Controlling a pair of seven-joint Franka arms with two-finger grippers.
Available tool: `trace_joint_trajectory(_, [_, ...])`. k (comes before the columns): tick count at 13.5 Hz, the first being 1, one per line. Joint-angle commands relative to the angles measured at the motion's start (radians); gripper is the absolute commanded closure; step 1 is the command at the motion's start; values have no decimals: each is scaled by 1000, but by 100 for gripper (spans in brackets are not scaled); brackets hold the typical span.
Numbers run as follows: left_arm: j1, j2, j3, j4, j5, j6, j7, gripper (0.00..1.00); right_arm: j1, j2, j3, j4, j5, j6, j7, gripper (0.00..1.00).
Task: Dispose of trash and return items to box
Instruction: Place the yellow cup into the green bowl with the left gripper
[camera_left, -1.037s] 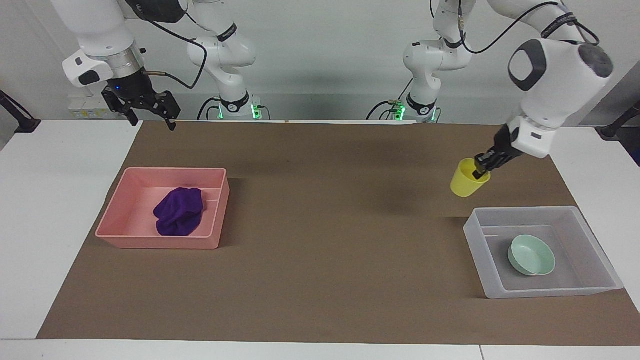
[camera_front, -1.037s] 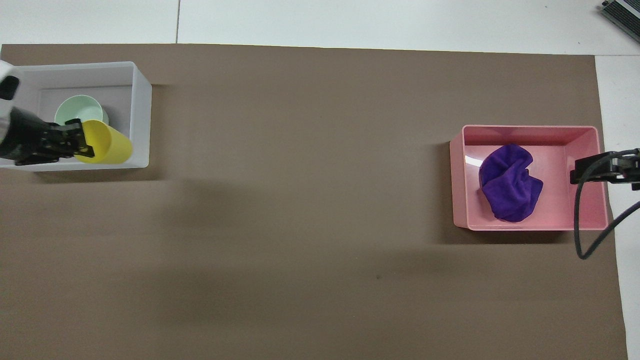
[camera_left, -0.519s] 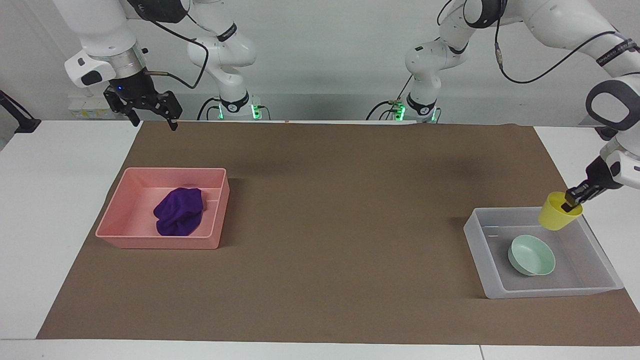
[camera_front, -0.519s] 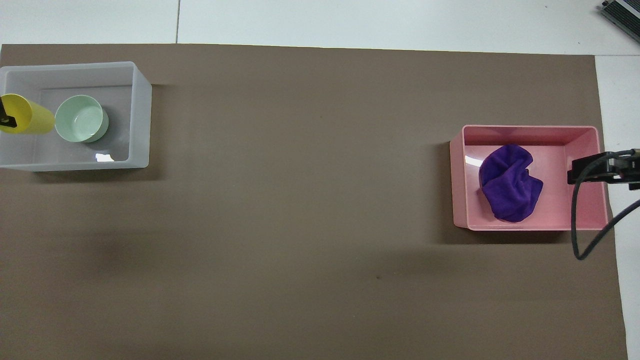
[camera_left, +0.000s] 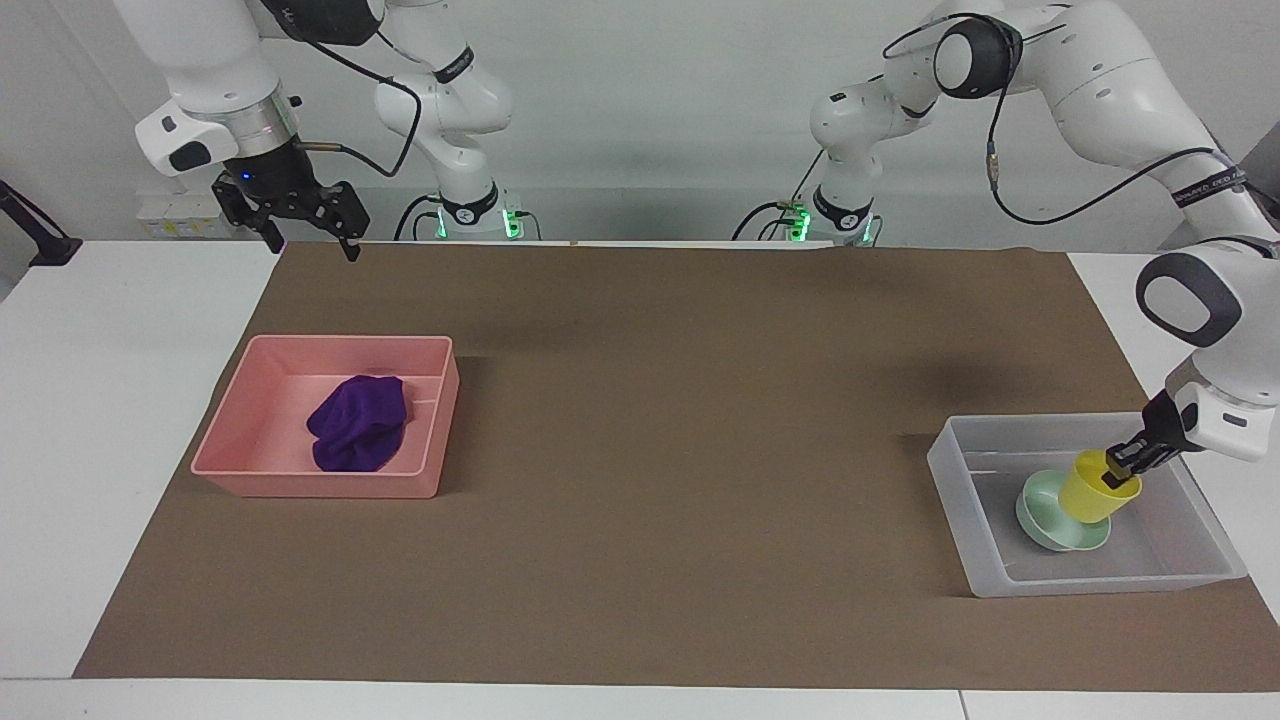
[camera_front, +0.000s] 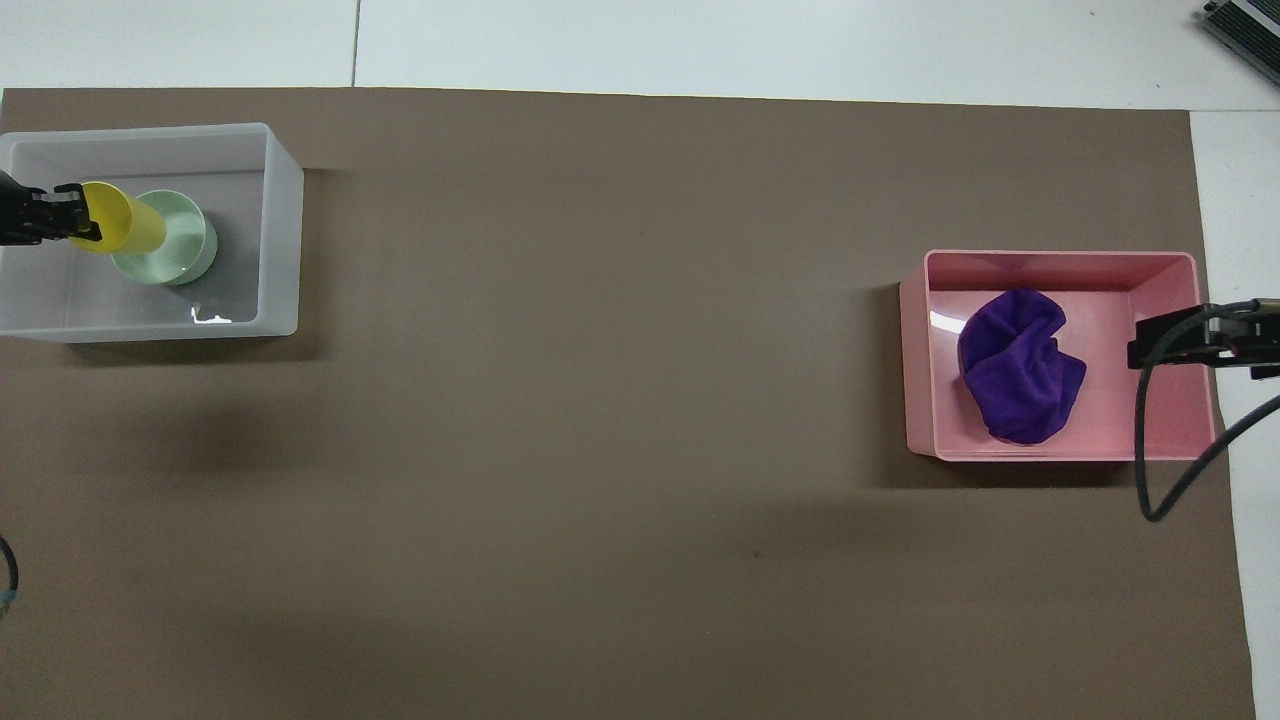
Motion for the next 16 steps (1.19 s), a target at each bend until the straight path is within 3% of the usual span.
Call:
trace_joint_trajectory(1, [-6, 27, 5, 3, 15, 0, 23, 97, -7, -13, 4, -13, 10, 3, -20, 0])
trace_joint_trajectory(2, [-13, 31, 5, 5, 12, 0, 22, 61, -7, -13, 4, -15, 10, 2, -22, 0])
trace_joint_trajectory(4, [-28, 36, 5, 5, 12, -1, 23, 38, -7, -13, 4, -15, 10, 2, -23, 0])
trace_joint_trajectory(5, [-29, 34, 5, 5, 10, -1, 23, 0, -7, -13, 4, -15, 10, 2, -22, 0])
trace_joint_trajectory(10, [-26, -21, 9, 22, 22, -41, 22, 0, -7, -13, 4, -15, 12, 16, -25, 0])
trace_joint_trajectory(16, [-55, -189, 2, 42, 76, -364, 14, 0, -7, -14, 4, -19, 10, 16, -25, 0])
